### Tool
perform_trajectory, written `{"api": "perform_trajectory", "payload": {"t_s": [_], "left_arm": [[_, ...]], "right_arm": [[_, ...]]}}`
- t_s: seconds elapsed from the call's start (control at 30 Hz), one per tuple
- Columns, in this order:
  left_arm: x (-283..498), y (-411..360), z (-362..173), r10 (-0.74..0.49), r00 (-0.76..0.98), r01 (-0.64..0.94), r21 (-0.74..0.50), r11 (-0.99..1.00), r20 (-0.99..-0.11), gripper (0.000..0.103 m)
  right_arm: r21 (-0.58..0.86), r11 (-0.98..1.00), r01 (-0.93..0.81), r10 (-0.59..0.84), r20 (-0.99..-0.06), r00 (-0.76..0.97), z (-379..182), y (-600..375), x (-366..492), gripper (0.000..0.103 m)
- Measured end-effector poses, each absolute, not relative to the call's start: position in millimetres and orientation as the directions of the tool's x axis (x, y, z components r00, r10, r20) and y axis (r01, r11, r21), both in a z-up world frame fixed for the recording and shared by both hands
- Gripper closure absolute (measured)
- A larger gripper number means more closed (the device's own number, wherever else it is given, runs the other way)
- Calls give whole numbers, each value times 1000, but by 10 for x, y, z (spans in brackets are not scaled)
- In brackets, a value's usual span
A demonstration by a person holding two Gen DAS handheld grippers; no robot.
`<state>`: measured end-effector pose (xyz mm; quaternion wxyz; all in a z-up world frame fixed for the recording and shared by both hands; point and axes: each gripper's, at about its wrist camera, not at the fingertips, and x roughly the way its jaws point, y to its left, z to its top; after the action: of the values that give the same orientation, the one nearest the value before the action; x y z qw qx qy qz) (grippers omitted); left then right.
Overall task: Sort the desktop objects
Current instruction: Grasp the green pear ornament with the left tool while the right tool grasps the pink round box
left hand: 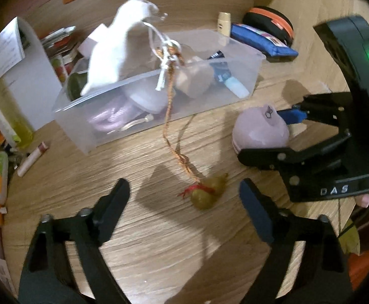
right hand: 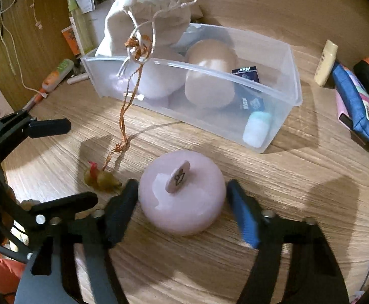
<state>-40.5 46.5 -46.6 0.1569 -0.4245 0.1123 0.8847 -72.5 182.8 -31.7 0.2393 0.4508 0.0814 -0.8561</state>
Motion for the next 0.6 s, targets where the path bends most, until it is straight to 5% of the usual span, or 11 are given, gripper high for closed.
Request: {"api": "perform_trajectory", "payload": {"t_s": [0.13,0.3,0.43,0.6], "left_arm": [[-434,530,-563,178,-566,-395,75,-916,-805,43],[-416,588,-582,172,-574,-410,99,-906,-801,51],[-388,647,-583,190,-567,-442,102,-891,-802,76],[-389,634,-574,197,-575,-441,98,-892,-794,76]], "right_arm": [[84,-877,473,-339,-806,-485,-323,1884,-729,42],[102,-880,464,-352,-797,-491,-300,1891,-729,42],[127,-876,466,-380,-776,-503,-216,1888,-715,42],[137,-879,456,-392,-751,-531,-97,1916,-689,42]]}}
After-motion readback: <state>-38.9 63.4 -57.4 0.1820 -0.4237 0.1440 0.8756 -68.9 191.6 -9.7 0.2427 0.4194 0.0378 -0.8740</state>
